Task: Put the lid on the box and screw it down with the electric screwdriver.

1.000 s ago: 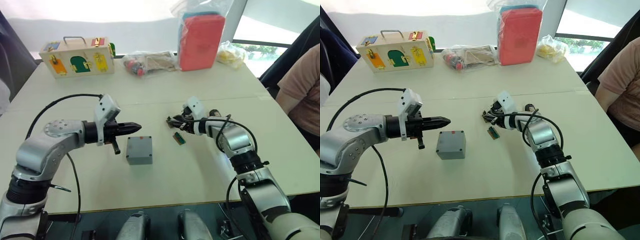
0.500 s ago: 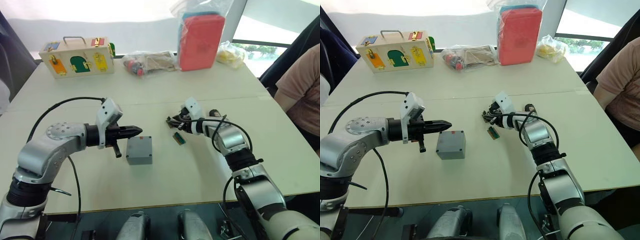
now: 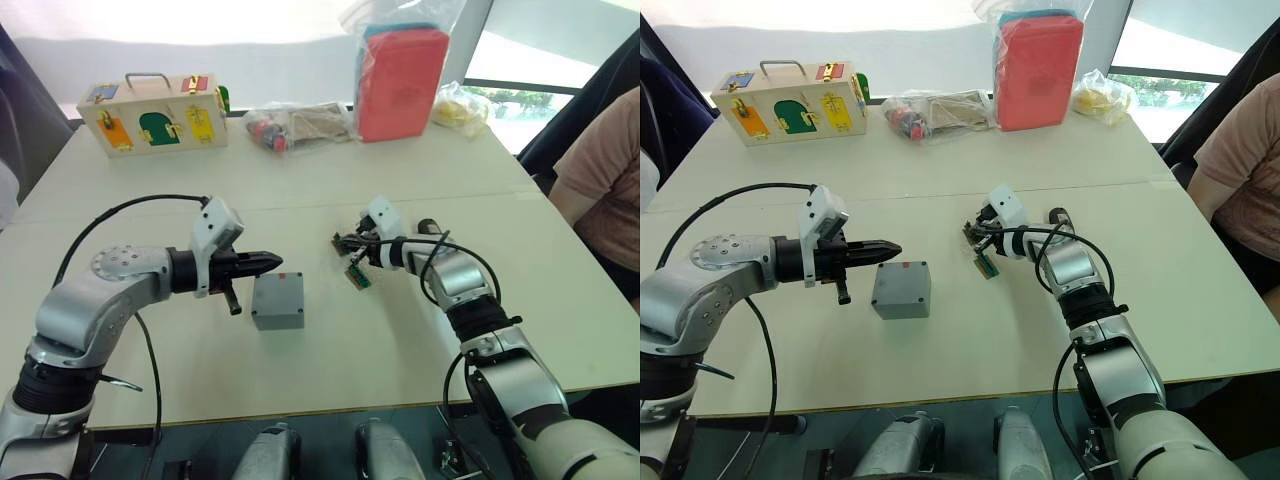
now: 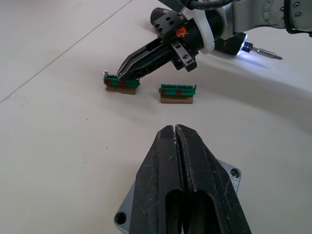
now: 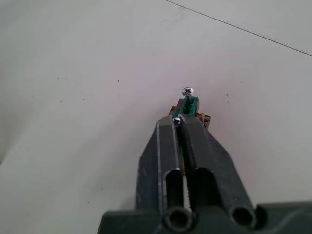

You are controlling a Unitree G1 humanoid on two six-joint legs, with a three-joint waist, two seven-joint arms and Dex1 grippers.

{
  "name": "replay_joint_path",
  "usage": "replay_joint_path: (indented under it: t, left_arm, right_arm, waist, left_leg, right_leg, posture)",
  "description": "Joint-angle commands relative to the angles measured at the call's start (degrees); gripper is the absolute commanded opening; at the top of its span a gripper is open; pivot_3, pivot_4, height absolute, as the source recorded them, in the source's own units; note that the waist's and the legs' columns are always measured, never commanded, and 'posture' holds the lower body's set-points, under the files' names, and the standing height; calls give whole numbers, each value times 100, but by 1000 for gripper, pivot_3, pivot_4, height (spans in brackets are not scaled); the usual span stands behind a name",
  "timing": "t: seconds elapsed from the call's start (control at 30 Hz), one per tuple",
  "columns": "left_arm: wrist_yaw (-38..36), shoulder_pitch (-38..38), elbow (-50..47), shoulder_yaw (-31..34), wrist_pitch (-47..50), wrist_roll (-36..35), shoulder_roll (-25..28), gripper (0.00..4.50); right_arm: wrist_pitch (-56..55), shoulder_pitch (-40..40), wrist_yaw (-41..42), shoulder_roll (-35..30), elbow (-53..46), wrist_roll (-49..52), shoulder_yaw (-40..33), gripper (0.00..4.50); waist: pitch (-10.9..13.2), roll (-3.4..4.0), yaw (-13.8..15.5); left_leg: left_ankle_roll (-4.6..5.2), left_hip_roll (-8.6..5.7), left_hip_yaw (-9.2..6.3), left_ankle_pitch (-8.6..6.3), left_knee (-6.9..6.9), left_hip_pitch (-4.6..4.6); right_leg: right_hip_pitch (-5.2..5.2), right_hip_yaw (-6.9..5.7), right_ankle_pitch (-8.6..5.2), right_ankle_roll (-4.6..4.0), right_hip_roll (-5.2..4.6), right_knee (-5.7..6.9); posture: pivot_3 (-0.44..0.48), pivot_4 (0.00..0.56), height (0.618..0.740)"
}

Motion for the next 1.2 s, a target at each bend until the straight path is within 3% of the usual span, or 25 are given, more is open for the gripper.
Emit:
replay_joint_path:
  t: [0.03,0.53,0.77,0.97,1.2]
  left_arm:
    - [-11,22,-85,93,-113,4,41,0]
    - [-215,20,375,108,-431,158,80,0]
    - [-409,232,405,263,-457,88,297,0]
    - [-819,880,158,496,-307,-103,882,0]
    - [-606,996,13,585,-218,-183,819,0]
  right_arm:
    - [-84,-152,-45,47,-70,-12,-120,131]
    - [303,-183,-105,-84,-861,175,-386,131]
    - [1040,-67,119,-55,-1968,685,-515,131]
    - [1552,620,755,-153,-3505,1287,-54,131]
    - [1598,1032,706,-135,-3784,1265,336,131]
  waist:
    - [0,0,2]
    - [1,1,2]
    - [1,2,2]
    - [1,2,-4]
    - [3,4,38]
  left_leg:
    - [0,0,0,0,0,0]
    - [0,0,0,0,0,0]
    - [0,0,0,0,-1,-1]
    - [4,3,-1,-3,-14,-5]
    - [28,-1,-7,-16,-14,-1]
  right_leg:
    - [0,0,0,0,0,0]
    - [-1,0,0,0,0,0]
    - [-2,0,0,0,-1,0]
    - [-10,2,0,0,-1,-3]
    - [-1,-1,0,-1,-8,-3]
  posture:
    - [0,150,740]
    - [0,150,740]
    - [0,150,740]
    - [0,150,740]
    - [0,150,740]
